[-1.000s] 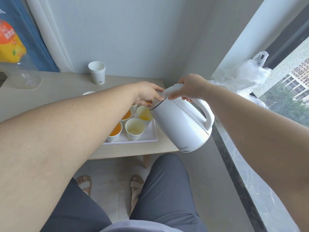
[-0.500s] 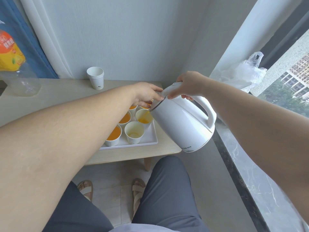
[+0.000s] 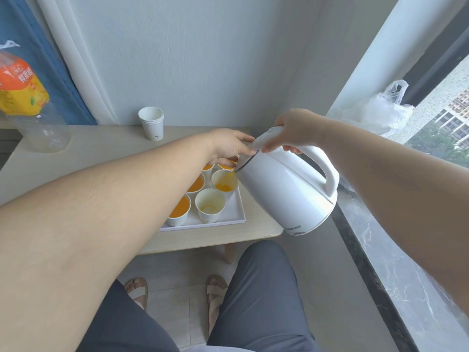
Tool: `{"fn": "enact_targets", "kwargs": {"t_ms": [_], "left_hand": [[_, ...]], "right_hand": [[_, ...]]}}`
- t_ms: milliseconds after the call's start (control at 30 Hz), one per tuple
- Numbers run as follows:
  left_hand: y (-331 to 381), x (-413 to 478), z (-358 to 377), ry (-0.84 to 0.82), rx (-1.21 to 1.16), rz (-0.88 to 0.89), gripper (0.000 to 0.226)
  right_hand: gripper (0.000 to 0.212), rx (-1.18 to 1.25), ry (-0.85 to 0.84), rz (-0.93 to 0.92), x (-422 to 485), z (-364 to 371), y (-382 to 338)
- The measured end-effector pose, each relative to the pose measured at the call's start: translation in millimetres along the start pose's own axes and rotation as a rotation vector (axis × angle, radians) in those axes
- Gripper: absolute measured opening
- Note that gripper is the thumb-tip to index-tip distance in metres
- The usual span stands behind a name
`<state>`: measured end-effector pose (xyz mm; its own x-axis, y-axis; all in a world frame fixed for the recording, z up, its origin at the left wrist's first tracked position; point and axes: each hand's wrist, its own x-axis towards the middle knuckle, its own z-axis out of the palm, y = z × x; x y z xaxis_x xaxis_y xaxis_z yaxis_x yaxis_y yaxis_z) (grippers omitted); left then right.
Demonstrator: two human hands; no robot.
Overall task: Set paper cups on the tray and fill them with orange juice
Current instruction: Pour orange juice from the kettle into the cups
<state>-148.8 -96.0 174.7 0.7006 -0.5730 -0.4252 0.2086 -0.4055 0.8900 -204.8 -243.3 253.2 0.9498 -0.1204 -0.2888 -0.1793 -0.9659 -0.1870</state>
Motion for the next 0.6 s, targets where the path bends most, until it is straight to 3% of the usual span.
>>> {"fn": "enact_targets", "kwargs": {"t_ms": [600], "left_hand": [[6.3, -1.9, -3.1, 0.016, 0.013, 0.009, 0.048]], "right_hand": [[0.042, 0.014, -0.001, 0.000, 2.0, -6.6, -4.4]]}}
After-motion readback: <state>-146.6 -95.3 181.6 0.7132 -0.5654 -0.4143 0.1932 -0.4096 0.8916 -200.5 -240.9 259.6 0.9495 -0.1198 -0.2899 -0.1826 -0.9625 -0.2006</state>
